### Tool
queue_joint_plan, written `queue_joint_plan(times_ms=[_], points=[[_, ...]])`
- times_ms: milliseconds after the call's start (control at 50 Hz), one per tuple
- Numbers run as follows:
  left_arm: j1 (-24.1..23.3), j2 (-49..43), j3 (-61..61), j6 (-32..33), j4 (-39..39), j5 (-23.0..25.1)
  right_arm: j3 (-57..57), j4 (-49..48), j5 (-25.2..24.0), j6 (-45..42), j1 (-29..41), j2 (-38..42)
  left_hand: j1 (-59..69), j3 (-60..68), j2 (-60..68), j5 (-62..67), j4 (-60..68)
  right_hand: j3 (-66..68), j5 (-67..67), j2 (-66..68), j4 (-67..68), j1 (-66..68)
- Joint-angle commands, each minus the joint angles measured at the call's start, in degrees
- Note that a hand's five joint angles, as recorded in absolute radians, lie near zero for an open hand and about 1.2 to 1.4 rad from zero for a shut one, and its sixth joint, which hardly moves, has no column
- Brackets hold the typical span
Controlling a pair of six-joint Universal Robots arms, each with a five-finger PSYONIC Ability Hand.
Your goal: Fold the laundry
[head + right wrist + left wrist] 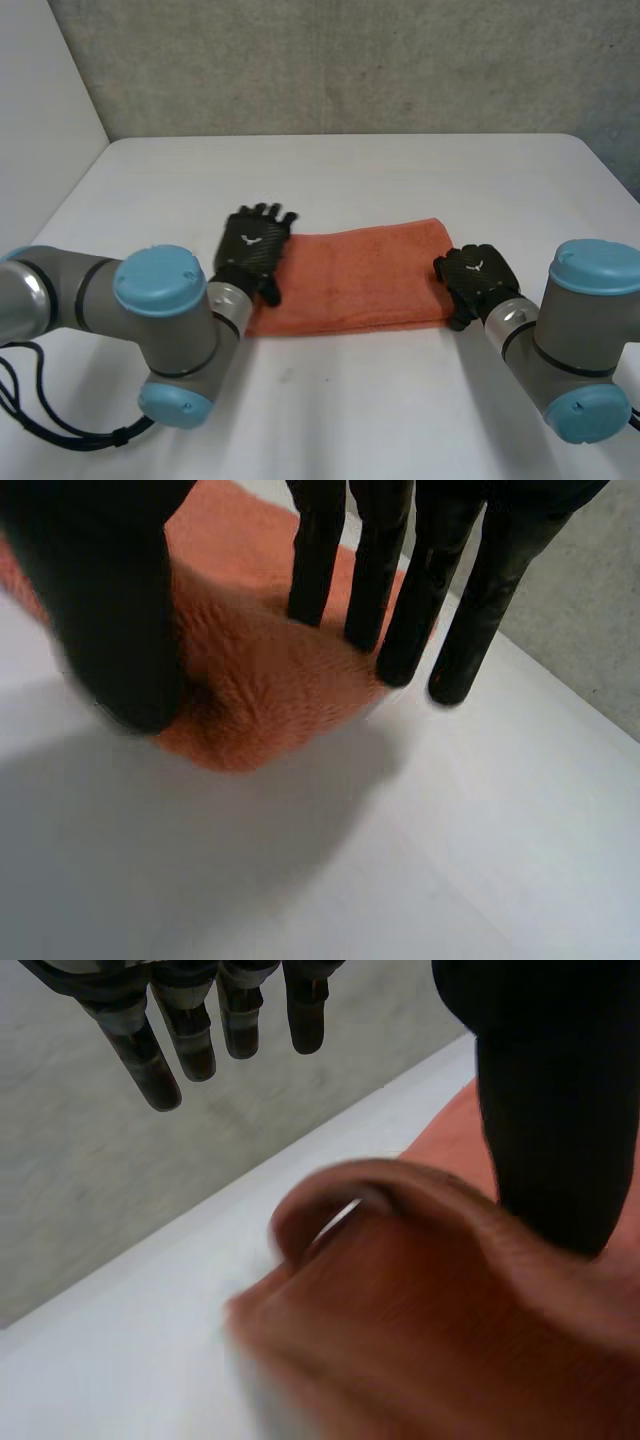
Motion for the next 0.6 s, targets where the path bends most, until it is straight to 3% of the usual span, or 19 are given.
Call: queue_joint_plan(times_ms=[20, 200, 240, 340, 460, 500, 600], points=[[2.6, 0.8, -1.6, 2.7, -1.4, -6.4, -0.3, -2.0, 0.3, -3.1, -1.7, 1.2, -0.1, 0.5, 0.8, -1.5, 0.6, 39.3, 41.7, 39.1, 40.3, 45.3], [2.5, 5.8, -7.0, 3.6, -2.0, -6.1, -4.3, -6.1, 1.0, -11.2, -0.5, -2.6, -0.3, 0.3, 0.5, -1.8, 0.4, 39.7, 42.1, 39.5, 40.7, 45.8], [2.5, 9.0, -9.0, 3.5, -2.0, -6.0, -6.6, -5.6, 1.2, -12.6, 1.7, -2.4, -0.3, 0.3, 0.5, -1.8, 0.4, 39.7, 42.1, 39.5, 40.7, 45.8], [3.1, 13.9, -11.2, 3.0, -2.1, -6.4, -18.2, -1.9, 0.6, -17.5, 15.5, 1.6, -0.3, 0.3, 0.5, -1.8, 0.4, 39.7, 42.1, 39.5, 40.7, 45.8], [6.3, 20.0, -14.8, 3.0, -2.1, -6.3, -24.8, 2.4, -1.3, -20.6, 22.3, 6.7, -0.3, 0.3, 0.5, -1.8, 0.4, 39.7, 42.1, 39.5, 40.7, 45.8], [6.9, 21.3, -15.4, 3.0, -2.2, -6.2, -26.4, 4.5, -4.6, -21.7, 26.8, 10.6, -0.3, 0.3, 0.5, -1.8, 0.4, 39.7, 42.1, 39.5, 40.7, 45.8], [8.5, 23.1, -16.8, 3.0, -2.2, -6.0, -26.0, 7.9, -8.1, -23.8, 29.9, 14.0, -0.3, 0.3, 0.5, -1.8, 0.4, 38.1, 40.5, 37.9, 39.1, 44.2]])
